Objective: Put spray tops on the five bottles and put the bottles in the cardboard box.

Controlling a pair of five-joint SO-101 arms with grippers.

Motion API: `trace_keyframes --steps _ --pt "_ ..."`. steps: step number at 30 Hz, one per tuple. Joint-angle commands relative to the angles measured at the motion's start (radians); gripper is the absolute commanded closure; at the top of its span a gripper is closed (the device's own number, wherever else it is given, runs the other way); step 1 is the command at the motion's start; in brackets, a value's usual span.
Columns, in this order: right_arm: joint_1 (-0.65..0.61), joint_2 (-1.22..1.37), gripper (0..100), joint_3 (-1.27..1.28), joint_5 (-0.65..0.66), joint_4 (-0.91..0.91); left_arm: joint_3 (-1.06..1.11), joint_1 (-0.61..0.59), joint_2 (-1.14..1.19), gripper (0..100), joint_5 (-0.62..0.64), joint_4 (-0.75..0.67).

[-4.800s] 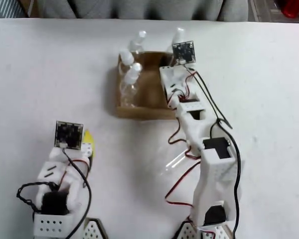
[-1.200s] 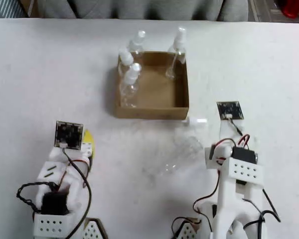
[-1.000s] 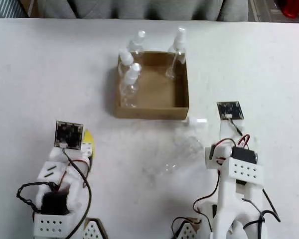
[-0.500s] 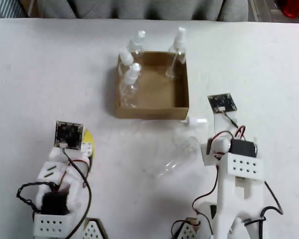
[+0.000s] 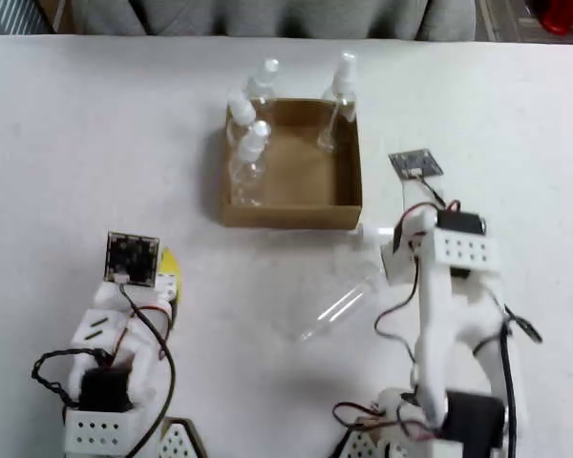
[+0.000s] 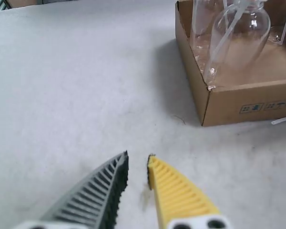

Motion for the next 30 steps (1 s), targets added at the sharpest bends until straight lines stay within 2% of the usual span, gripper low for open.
trace_keyframes --steps 1,9,19,24,30 --pt "0.004 0.076 98.4 -0.058 -0.006 0.008 -0.003 -0.007 -0.012 98 -0.006 0.008" --pt "-0.048 0.157 98.3 0.061 0.032 0.031 -0.003 -0.007 -0.012 98 -0.006 0.008" --pt "-0.033 -0.064 97.7 0.049 0.147 0.226 -0.003 -0.007 -0.012 98 -0.006 0.008" --pt "-0.074 -0.234 85.1 -0.005 0.275 0.367 -0.003 -0.007 -0.012 98 -0.006 0.008" --pt "-0.252 -0.351 71.7 0.018 0.537 0.437 -0.003 -0.007 -0.012 98 -0.006 0.008"
